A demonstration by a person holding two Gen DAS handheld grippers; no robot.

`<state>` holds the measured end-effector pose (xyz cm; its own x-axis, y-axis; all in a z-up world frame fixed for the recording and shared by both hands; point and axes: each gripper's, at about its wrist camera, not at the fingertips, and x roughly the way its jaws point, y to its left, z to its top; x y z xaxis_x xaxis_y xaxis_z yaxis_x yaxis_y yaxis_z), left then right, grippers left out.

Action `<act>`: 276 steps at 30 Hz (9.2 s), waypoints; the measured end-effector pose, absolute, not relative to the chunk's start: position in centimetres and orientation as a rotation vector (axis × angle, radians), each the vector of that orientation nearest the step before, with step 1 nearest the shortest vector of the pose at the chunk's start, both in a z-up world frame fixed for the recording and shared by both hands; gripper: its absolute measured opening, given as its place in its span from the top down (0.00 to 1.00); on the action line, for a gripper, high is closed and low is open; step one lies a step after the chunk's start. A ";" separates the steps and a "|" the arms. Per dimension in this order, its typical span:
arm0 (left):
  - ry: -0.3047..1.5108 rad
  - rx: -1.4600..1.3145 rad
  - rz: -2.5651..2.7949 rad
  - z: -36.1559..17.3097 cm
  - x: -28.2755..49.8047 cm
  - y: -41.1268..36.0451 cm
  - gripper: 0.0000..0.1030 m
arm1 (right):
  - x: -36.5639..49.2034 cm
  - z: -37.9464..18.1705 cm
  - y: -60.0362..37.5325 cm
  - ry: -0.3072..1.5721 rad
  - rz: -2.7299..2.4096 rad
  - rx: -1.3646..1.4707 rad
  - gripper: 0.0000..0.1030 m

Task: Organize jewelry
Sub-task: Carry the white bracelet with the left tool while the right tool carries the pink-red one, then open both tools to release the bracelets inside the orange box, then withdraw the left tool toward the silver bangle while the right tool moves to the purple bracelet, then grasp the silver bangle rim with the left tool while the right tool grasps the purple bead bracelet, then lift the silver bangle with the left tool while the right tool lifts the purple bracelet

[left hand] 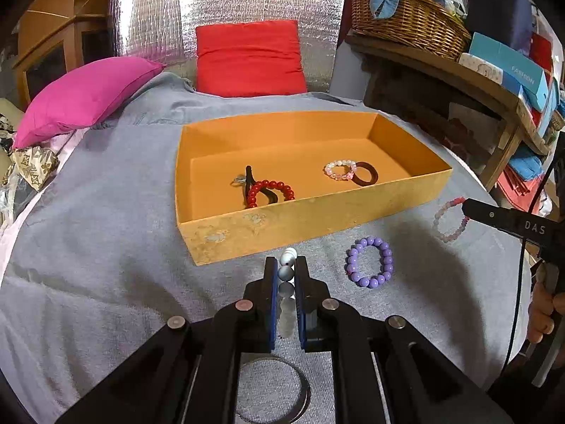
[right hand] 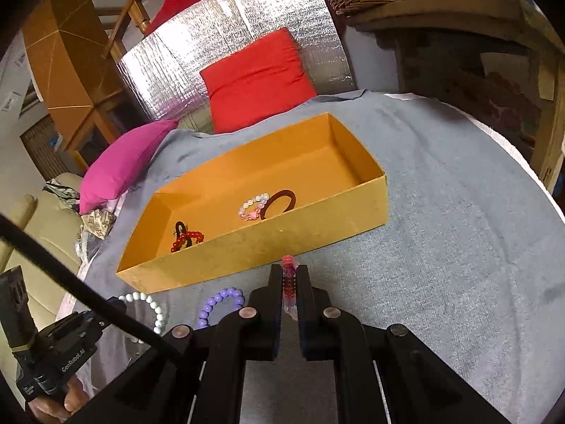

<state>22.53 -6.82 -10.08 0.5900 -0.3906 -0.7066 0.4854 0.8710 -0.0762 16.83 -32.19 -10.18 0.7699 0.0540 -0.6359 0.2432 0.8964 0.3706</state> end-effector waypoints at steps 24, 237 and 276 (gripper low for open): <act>0.758 0.199 -0.433 -9.8 22.0 -8.2 0.91 | 17.1 -10.4 -30.9 0.707 -0.085 0.441 0.92; 1.002 0.198 -0.571 -15.5 22.8 -7.8 0.39 | 22.1 -16.0 -29.7 0.991 -0.152 0.294 0.87; 1.014 0.234 -0.522 -15.5 23.1 -9.3 0.38 | 21.1 -16.1 -32.7 0.988 -0.151 0.421 0.85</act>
